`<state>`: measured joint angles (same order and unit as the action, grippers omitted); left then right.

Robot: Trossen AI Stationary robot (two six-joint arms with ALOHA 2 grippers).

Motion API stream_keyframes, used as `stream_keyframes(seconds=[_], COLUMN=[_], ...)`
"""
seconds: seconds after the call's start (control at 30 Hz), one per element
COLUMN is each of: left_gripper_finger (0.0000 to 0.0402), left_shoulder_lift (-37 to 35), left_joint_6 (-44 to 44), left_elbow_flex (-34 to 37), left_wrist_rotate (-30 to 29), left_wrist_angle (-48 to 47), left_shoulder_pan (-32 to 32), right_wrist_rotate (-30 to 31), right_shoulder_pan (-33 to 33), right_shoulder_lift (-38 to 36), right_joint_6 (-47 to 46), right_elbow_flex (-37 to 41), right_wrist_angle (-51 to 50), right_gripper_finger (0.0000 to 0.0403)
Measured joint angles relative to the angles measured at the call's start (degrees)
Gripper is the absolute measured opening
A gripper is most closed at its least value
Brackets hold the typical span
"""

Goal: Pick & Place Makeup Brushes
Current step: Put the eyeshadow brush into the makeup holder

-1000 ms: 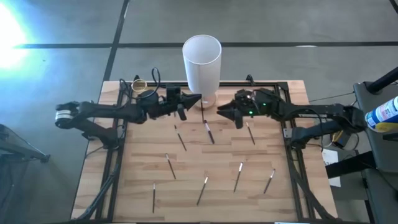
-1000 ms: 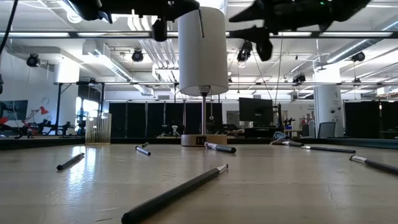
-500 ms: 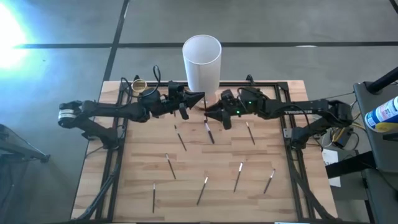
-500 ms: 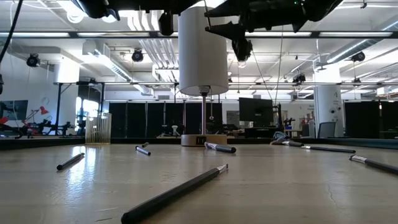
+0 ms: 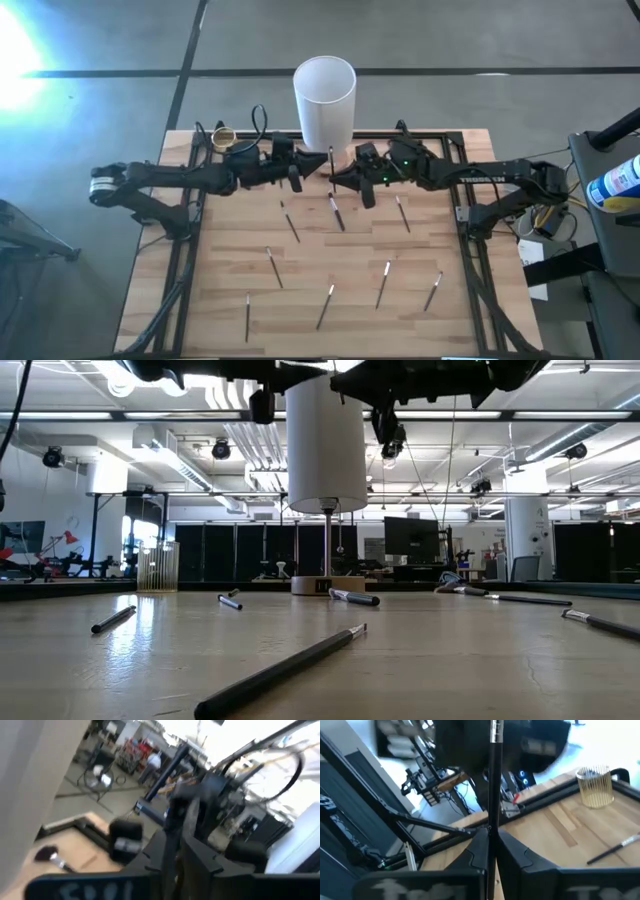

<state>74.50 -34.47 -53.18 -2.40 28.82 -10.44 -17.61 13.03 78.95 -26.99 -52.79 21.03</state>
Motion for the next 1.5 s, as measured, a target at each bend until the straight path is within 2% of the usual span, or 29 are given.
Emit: stream_keyframes(seconds=[0.13,0.27,0.37,0.73,0.83,1.0,1.07,1.17,1.33,1.5], left_gripper_finger=[0.0095,0.0112,0.0114,0.0114,0.0098,0.0018,0.0014,0.0013,0.001,0.001], left_shoulder_lift=[-0.4,-0.3,-0.3,4.5,4.3,3.3,2.8,0.6,-6.6,-14.5], left_joint_6=[-1.3,-1.2,-0.7,2.7,3.2,3.9,4.1,4.7,8.1,9.5], left_elbow_flex=[-0.2,-0.2,-0.7,-4.3,-4.7,-4.7,-4.7,-4.7,-4.7,-4.6], left_wrist_rotate=[1.5,3.7,6.2,7.9,8.5,8.7,8.5,5.9,-2.4,-10.5], left_wrist_angle=[-0.7,0.1,1.1,0.8,0.9,-0.6,-1.5,-5.4,-19.3,-33.4], left_shoulder_pan=[0.0,0.0,0.0,0.0,-0.1,-0.2,-0.4,-0.8,-1.9,-2.0], right_wrist_rotate=[-0.2,-1.5,-1.8,-3.1,-3.3,-3.5,-3.5,-2.9,-1.8,-1.8], right_shoulder_pan=[0.0,0.0,0.0,0.0,0.0,-0.1,0.0,0.0,0.4,0.9], right_shoulder_lift=[-0.2,-0.1,-0.1,-0.1,-0.1,-0.1,-0.1,-0.1,-0.7,-1.5], right_joint_6=[0.7,1.0,1.0,1.0,0.8,0.4,0.4,0.4,0.6,1.4], right_elbow_flex=[-0.1,-0.4,-0.4,-0.4,-0.4,-0.4,-0.4,-0.4,-0.4,-0.4], right_wrist_angle=[-0.9,-1.0,-1.1,-1.1,-1.1,-0.9,-1.0,-1.2,-2.3,-3.6], right_gripper_finger=[0.0014,0.0013,0.0013,0.0012,0.0012,0.0014,0.0024,0.0052,0.0095,0.0099])
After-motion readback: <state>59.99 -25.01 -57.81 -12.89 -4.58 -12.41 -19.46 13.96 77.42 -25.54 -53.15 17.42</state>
